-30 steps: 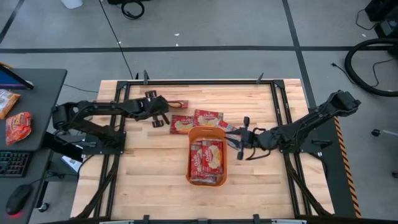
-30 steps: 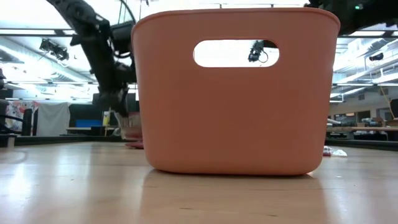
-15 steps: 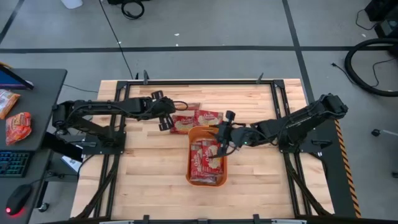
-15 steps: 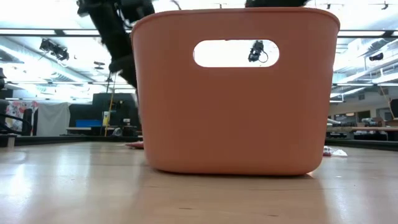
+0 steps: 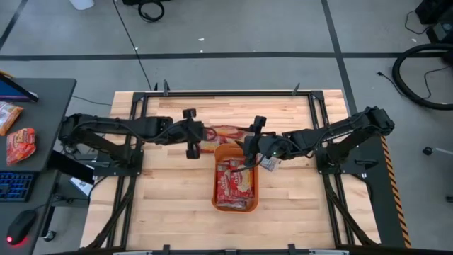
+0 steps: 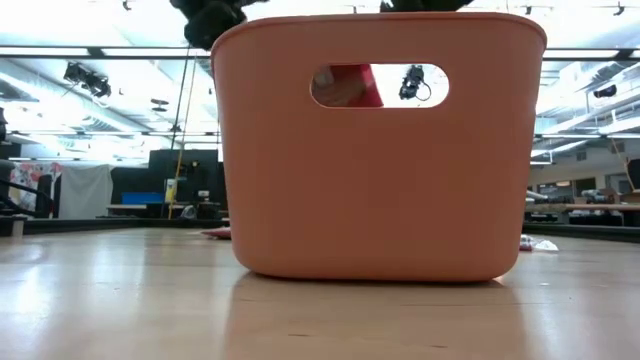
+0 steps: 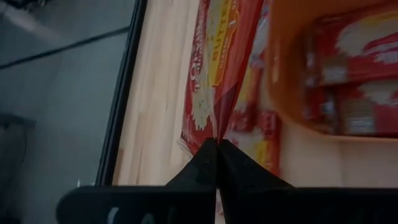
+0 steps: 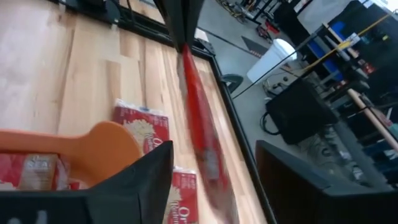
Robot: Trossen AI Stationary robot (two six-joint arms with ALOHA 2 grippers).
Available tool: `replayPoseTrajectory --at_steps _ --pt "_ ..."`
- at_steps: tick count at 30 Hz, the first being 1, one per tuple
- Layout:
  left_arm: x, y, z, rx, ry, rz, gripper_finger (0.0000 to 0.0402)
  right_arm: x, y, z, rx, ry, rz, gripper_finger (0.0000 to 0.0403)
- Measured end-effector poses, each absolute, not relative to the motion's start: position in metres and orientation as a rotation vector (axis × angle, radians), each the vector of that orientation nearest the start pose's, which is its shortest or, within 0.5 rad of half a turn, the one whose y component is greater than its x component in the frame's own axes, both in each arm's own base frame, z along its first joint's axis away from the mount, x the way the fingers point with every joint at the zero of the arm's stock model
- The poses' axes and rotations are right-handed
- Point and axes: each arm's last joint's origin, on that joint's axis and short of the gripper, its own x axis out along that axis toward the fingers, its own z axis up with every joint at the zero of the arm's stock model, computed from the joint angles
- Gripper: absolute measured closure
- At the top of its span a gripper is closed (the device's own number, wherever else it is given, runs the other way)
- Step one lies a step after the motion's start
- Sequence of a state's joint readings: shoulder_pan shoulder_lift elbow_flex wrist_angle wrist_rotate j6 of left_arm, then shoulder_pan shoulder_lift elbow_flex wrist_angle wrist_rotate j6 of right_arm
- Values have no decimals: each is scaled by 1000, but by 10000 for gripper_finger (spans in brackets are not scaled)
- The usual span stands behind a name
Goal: Sort popcorn bags into baskets
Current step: Put the red popcorn bag into the orange bin
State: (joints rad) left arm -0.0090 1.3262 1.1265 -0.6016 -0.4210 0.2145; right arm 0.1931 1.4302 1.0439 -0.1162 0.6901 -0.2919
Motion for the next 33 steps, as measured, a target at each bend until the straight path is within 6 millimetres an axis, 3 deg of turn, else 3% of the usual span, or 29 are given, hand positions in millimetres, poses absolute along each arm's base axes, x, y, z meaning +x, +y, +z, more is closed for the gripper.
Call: replayPoseTrajectory --at_steps 7,17,27,33 --pt "276 -7 307 400 778 252 397 310 41 282 -529 556 -408 178" --pt "280 -16 312 442 715 217 390 310 42 281 -532 561 -396 272" --pt "276 -18 313 445 728 231 274 308 53 281 -543 552 -365 364" --pt "261 -20 309 411 744 284 257 303 73 291 -472 558 -323 372"
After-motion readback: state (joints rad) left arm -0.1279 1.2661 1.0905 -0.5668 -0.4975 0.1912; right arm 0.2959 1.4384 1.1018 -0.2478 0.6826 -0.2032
